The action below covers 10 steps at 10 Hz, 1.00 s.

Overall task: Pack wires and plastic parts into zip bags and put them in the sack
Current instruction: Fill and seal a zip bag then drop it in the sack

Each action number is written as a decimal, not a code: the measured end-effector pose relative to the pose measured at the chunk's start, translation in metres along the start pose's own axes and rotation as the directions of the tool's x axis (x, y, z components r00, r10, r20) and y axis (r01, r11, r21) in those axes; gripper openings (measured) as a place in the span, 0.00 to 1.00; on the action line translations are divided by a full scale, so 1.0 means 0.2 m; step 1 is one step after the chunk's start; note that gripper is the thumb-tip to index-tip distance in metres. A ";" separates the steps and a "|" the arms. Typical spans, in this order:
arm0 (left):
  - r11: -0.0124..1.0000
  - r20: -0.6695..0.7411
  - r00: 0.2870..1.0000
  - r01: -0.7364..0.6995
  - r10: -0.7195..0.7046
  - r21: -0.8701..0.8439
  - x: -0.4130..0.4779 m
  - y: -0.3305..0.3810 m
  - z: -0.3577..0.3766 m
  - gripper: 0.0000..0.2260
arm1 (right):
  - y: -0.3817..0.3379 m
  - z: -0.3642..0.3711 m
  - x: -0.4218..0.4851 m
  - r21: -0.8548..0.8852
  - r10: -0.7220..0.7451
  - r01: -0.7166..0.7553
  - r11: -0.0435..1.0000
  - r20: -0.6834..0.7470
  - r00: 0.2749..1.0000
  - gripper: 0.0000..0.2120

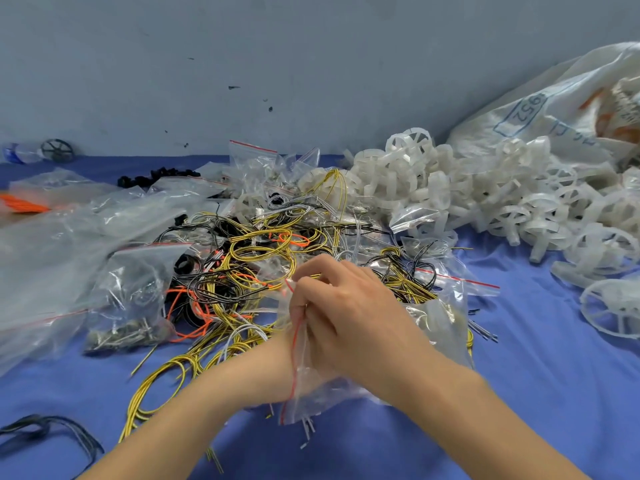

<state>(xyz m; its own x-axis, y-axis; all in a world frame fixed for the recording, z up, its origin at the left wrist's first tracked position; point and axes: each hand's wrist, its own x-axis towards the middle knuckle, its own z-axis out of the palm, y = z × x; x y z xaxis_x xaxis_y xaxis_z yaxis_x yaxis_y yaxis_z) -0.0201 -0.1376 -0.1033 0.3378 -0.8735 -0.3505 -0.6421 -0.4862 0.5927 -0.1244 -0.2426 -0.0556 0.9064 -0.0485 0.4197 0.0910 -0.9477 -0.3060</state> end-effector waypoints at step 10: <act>0.894 -0.783 0.591 0.435 -0.194 0.107 -0.19 -0.47 -0.41 0.12 | 0.12 0.03 0.02 -0.014 0.016 -0.017 1.000 -0.076 0.997 0.09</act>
<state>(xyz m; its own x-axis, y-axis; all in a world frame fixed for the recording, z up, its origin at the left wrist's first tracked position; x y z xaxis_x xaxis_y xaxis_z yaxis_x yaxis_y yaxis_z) 0.0846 -0.0607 -0.0867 0.8629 -0.4418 0.2453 -0.5009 -0.8121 0.2993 -0.1163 -0.2628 -0.0662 0.8736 -0.0878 0.4787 0.0695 -0.9510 -0.3013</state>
